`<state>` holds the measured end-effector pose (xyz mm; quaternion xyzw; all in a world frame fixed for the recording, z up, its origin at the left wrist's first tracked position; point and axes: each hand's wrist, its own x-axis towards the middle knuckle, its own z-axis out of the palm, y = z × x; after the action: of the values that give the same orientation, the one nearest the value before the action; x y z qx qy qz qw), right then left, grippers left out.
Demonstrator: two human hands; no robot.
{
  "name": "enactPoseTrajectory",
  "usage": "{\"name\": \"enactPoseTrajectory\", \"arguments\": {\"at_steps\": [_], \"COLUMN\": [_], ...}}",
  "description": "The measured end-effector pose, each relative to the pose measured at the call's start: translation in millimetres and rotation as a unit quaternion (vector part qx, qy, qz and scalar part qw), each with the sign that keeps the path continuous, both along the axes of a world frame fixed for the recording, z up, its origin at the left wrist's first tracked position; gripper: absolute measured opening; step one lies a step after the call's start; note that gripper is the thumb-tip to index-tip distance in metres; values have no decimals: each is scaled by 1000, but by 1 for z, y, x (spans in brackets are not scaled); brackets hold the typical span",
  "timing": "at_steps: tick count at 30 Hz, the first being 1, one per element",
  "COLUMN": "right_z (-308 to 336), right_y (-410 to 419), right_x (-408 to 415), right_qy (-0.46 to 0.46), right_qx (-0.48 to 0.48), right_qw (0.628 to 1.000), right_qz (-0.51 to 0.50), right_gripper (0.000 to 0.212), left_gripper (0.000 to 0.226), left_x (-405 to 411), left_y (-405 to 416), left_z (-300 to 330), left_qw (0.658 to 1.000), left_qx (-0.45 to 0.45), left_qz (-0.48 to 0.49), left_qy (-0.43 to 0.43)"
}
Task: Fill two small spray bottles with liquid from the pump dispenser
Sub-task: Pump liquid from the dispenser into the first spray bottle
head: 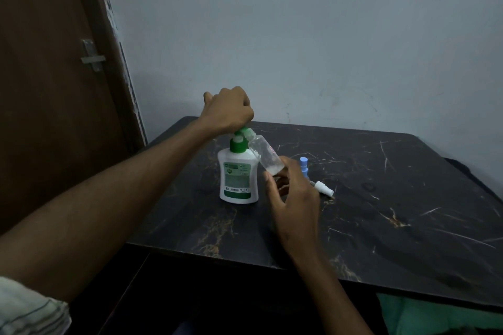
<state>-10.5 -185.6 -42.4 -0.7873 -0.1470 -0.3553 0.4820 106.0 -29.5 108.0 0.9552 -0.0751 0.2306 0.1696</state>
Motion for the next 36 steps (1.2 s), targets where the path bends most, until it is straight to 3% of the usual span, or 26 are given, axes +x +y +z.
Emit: {"name": "enactPoseTrajectory", "arguments": {"at_steps": [15,36], "right_z": [-2,-1], "right_y": [-1,-2], "right_x": [2,0], "right_qy": [-2,4], "right_qx": [23,30], "right_qw": [1000,999], "right_qz": [13,25], "right_gripper": [21,18], "left_gripper": [22,15], "left_x": [3,-3], "left_y": [-1,-2], "left_z": [-4,4], "left_qw": [1000,999], "left_qx": [-13,41], "left_qz": [-5,8], "left_qy": [1,-16]}}
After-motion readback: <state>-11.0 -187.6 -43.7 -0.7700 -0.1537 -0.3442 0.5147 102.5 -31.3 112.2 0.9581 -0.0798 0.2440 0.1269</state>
